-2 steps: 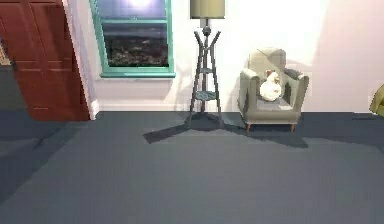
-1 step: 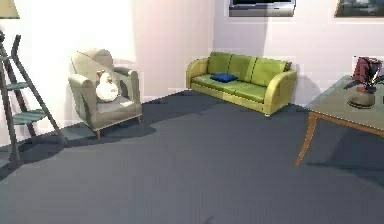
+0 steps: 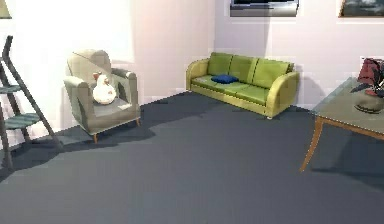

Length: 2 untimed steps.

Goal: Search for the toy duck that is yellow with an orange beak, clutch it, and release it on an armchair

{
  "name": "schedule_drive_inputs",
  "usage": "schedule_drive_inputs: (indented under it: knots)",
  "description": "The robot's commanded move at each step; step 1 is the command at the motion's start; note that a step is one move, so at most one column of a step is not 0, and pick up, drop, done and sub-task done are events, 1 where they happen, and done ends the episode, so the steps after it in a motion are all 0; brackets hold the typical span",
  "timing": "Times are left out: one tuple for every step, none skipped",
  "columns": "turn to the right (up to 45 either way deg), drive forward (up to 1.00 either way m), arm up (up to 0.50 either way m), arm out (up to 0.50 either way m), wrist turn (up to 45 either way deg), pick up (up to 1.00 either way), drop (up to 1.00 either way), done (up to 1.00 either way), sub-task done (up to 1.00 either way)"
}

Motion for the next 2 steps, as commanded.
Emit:
schedule_drive_inputs:
  knots:
    - [-15.0, 0.0, 0.0, 0.0, 0.0, 0.0, 0.0, 0.0, 0.0]
    - [0.0, 1.0, 0.0, 0.0, 0.0, 0.0, 0.0, 0.0, 0.0]
